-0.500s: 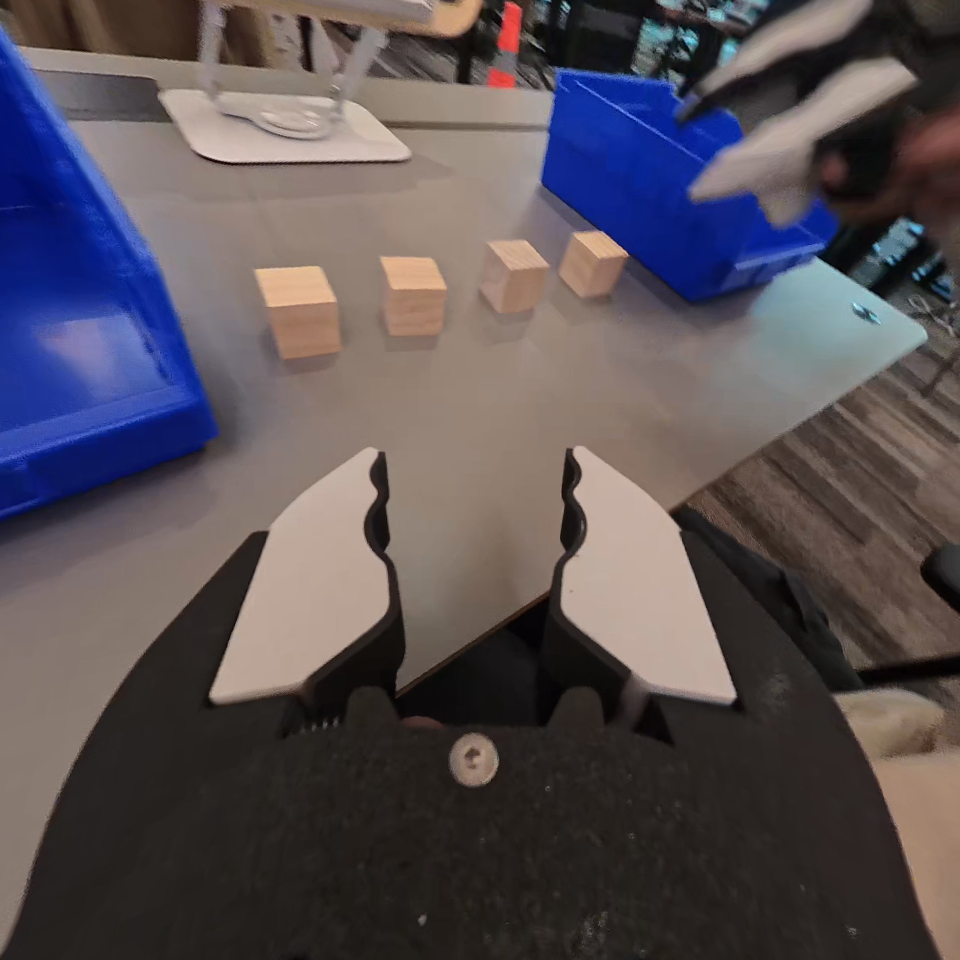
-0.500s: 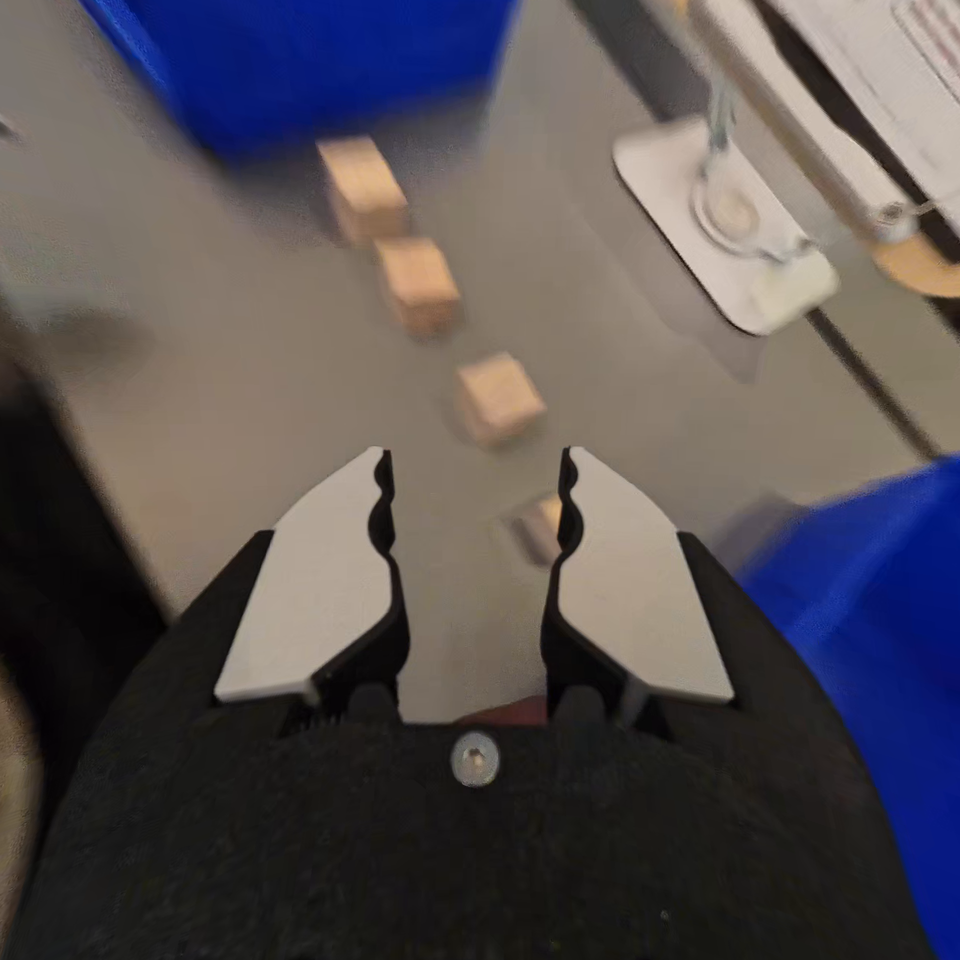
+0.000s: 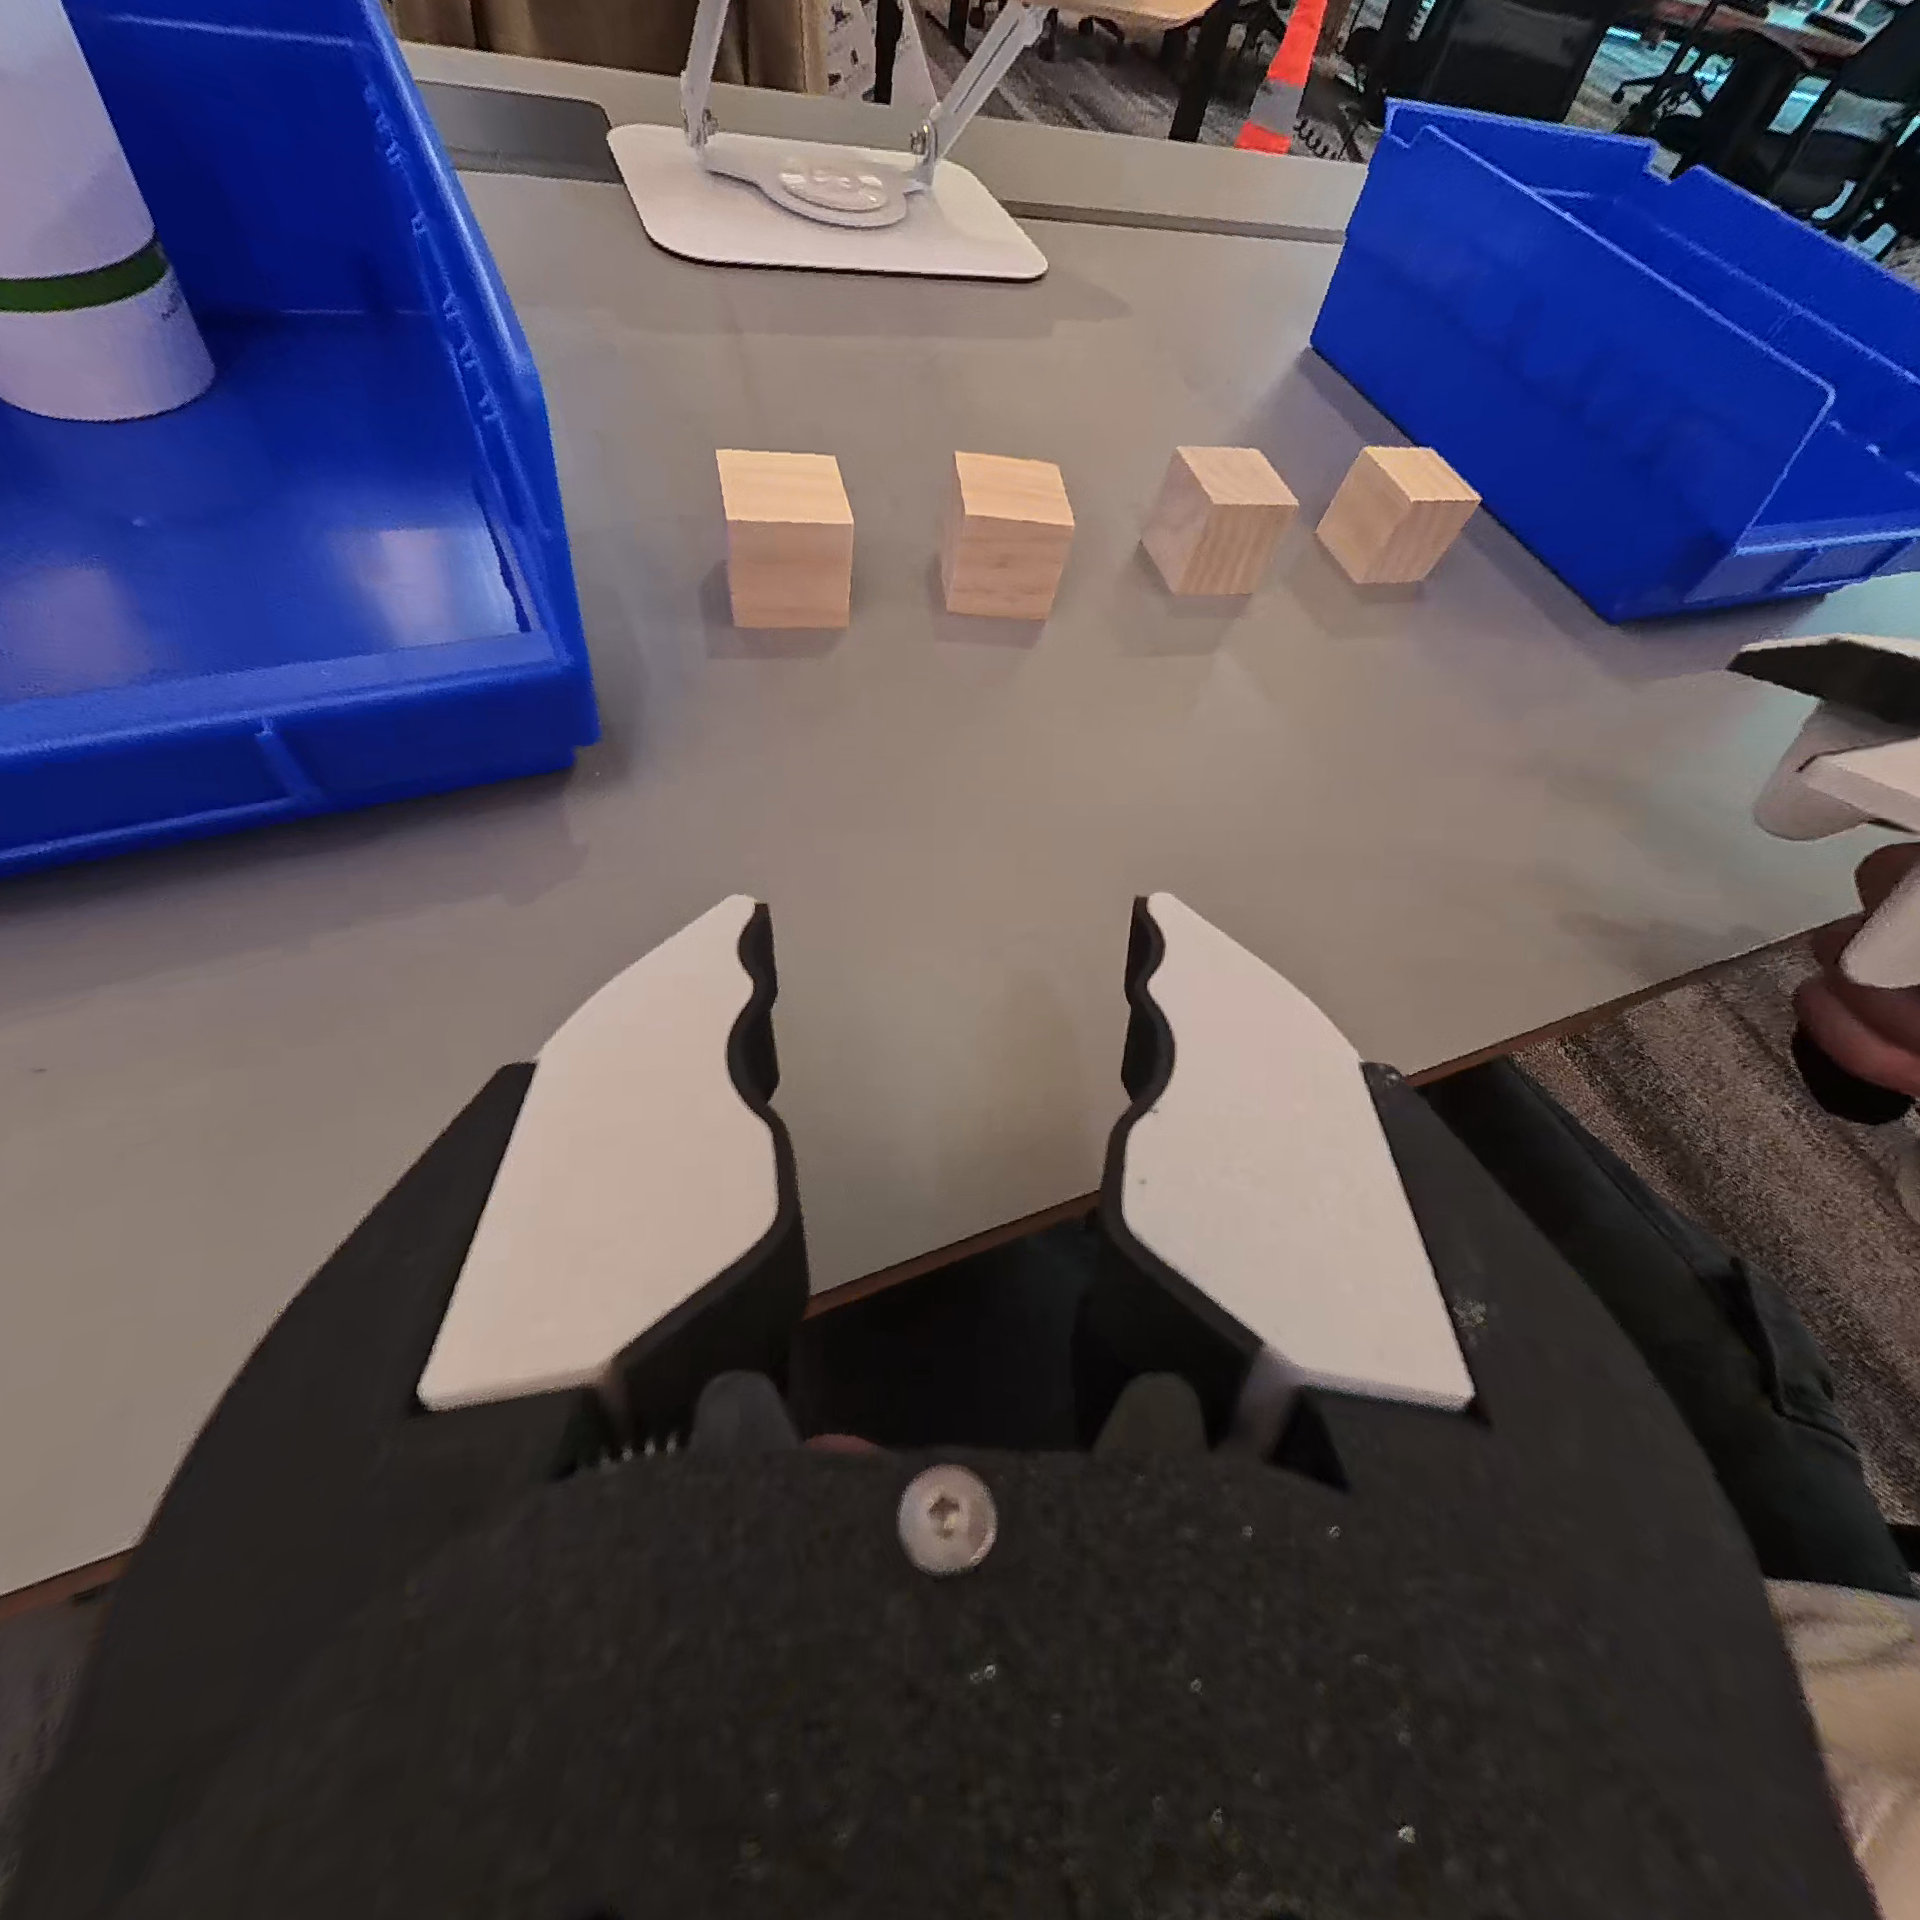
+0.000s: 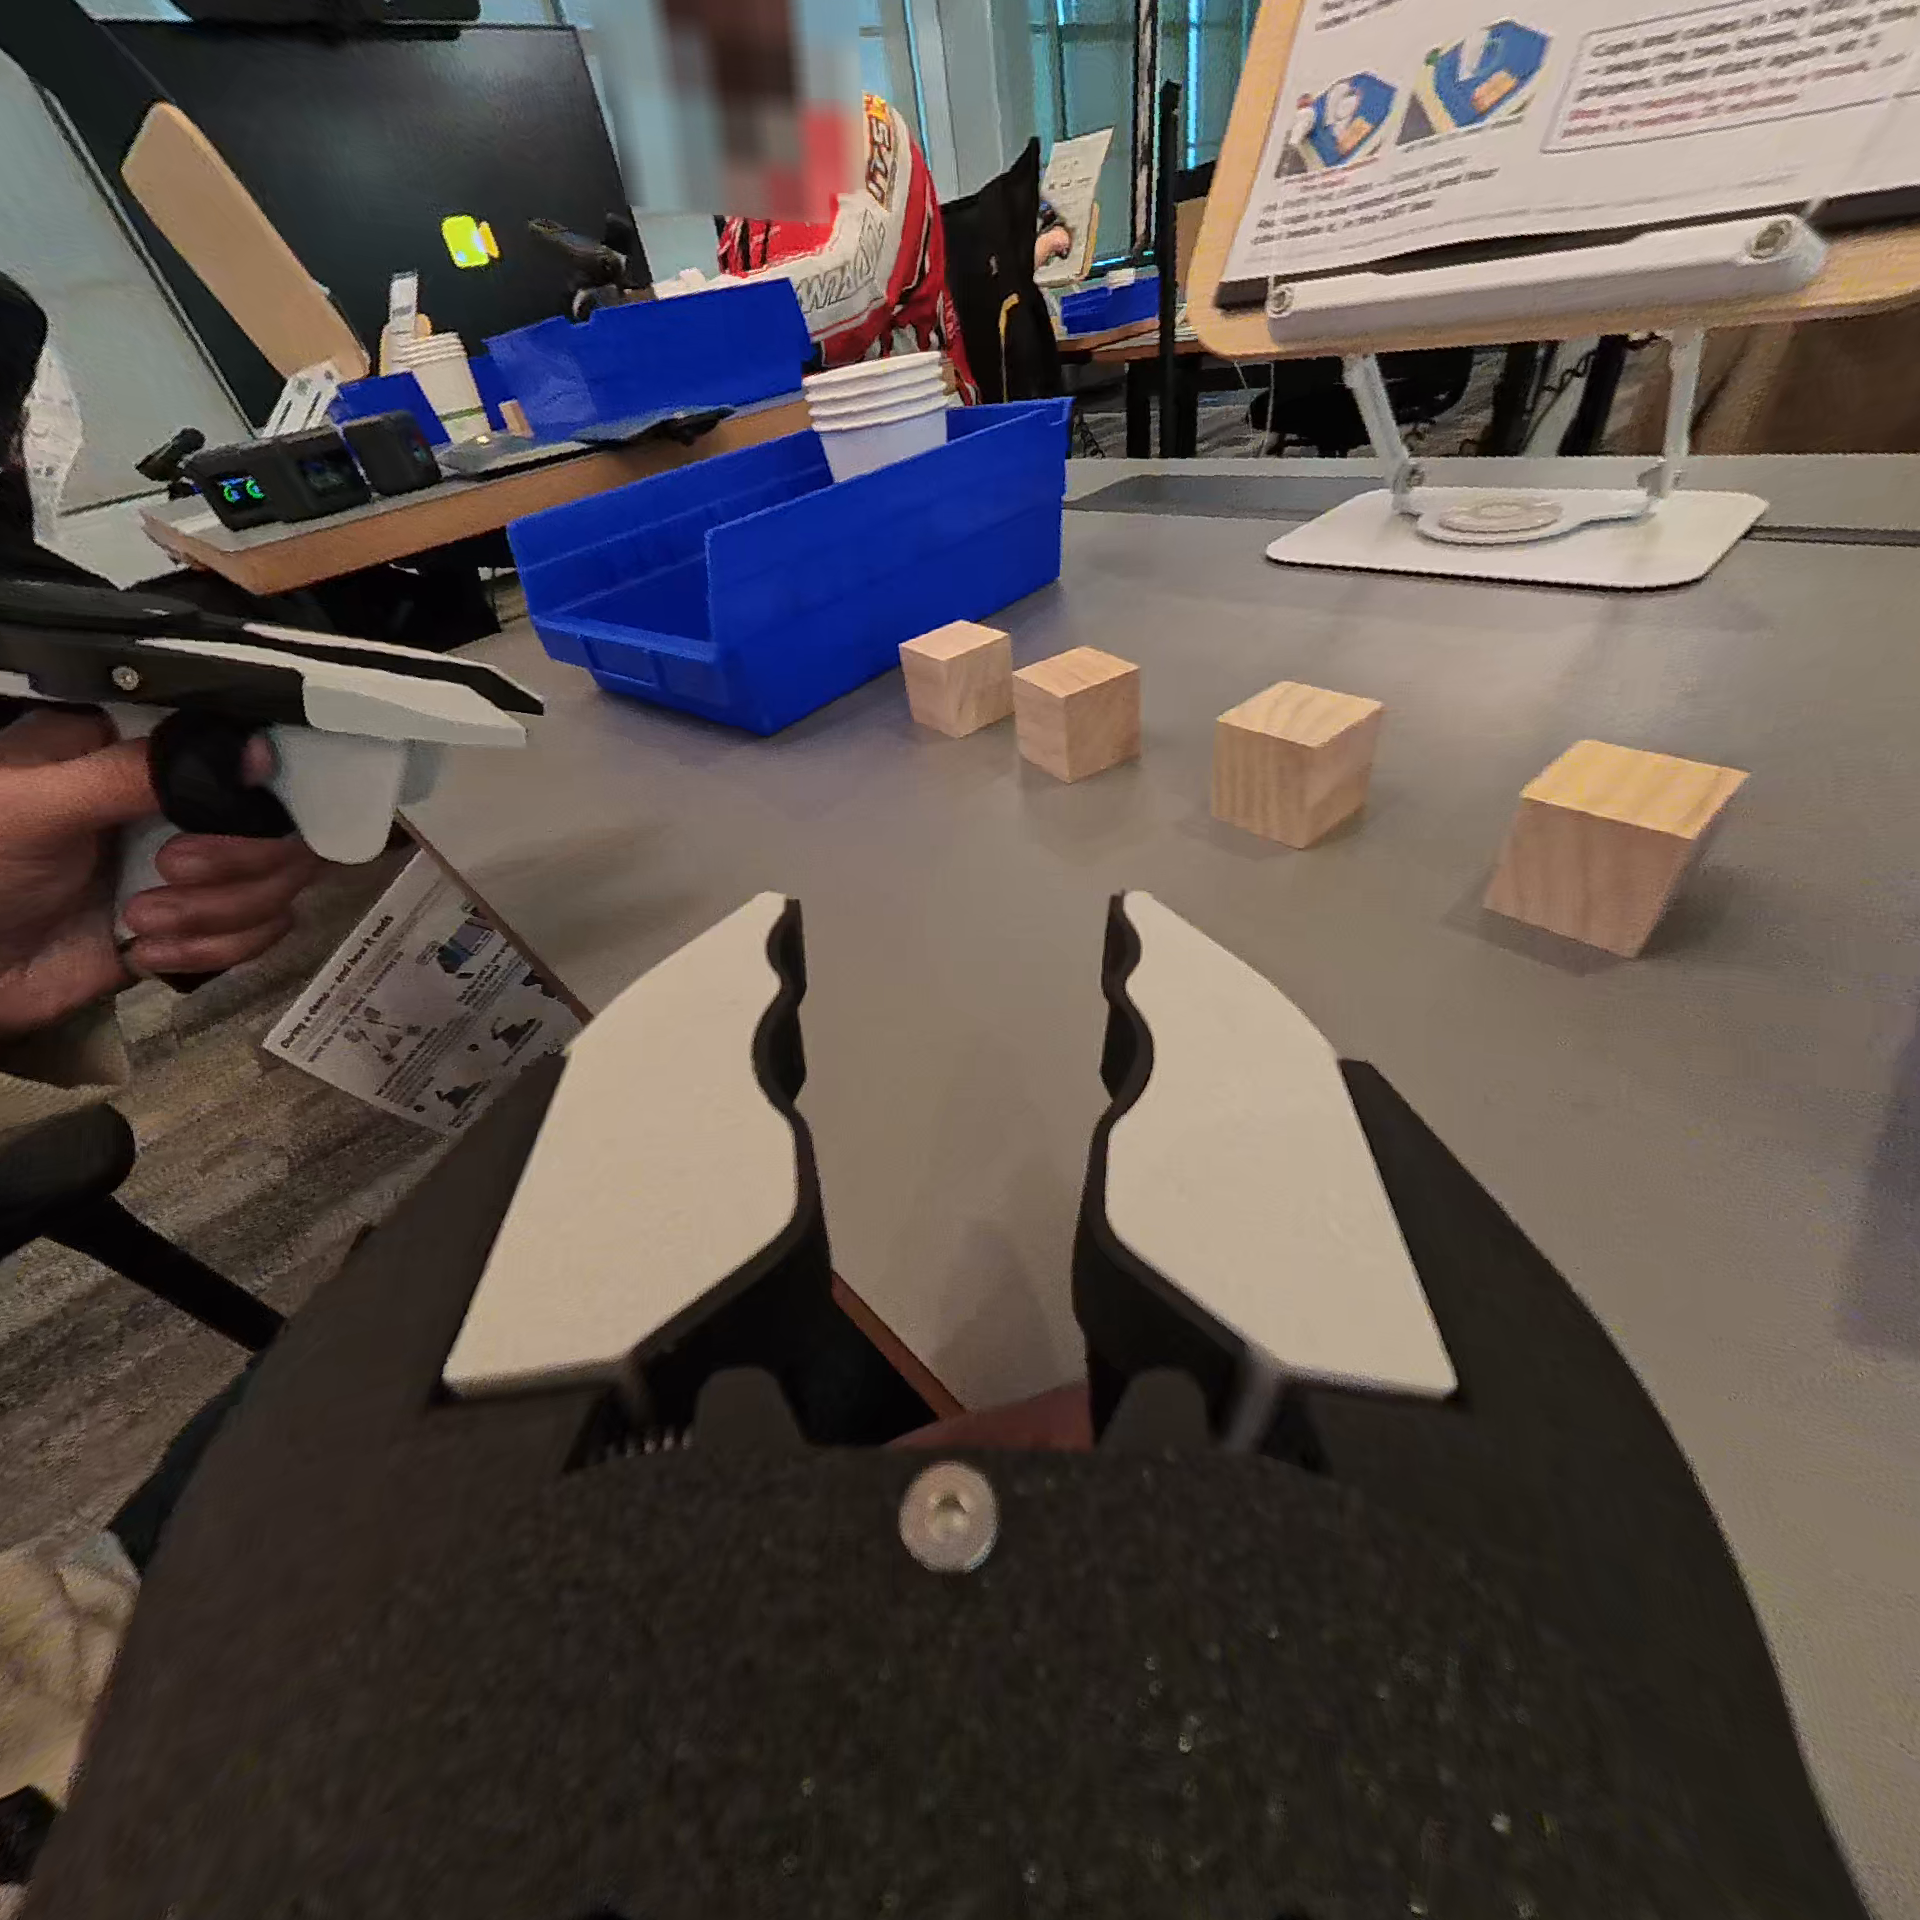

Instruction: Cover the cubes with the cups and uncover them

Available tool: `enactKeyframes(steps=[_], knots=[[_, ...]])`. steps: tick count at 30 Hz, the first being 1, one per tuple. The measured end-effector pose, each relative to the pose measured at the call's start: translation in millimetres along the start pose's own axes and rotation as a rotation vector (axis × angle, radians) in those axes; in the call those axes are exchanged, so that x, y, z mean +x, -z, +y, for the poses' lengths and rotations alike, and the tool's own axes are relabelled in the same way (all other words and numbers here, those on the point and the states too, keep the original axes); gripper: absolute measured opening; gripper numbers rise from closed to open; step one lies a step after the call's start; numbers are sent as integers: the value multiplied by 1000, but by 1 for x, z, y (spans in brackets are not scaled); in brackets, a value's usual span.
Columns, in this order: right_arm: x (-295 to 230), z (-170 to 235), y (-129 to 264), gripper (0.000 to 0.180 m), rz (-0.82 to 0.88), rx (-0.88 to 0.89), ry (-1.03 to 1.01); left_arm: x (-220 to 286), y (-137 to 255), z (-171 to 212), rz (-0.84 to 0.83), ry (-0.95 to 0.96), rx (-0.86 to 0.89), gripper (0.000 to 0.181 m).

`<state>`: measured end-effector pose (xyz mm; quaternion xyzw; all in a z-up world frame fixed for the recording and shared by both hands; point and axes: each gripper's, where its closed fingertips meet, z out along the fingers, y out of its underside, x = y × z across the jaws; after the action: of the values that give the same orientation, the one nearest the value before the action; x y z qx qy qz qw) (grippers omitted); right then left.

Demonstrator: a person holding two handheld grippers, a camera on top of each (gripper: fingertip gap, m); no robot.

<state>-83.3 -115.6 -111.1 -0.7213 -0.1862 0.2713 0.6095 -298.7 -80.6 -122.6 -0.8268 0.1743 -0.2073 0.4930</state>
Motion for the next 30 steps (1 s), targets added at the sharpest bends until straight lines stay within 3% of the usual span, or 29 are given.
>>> enactKeyframes(steps=[6, 9, 12, 15, 18, 21, 25, 30], knots=[[11, 9, 5, 53, 57, -24, 86, -6, 0, -13, -83, -43, 16, 59], [9, 11, 6, 50, 71, -23, 142, -27, 9, -70, -130, -117, 17, 54], [5, 15, 2, 50, 57, -38, 158, -54, -1, -119, -96, -310, -221, 61], [-3, 17, -3, 49, 22, -47, 157, -108, -32, -173, -148, -682, -326, 48], [-10, 19, -7, 49, -14, -49, 165, -151, -77, -207, -76, -687, -426, 39], [-12, 20, -11, 48, -24, -56, 174, -179, -112, -215, 1, -588, -588, 37], [-10, 21, -12, 47, -36, -61, 155, -223, -130, -203, -91, -646, -800, 38], [-6, 22, -10, 46, -32, -64, 144, -228, -142, -199, -51, -610, -827, 36]])
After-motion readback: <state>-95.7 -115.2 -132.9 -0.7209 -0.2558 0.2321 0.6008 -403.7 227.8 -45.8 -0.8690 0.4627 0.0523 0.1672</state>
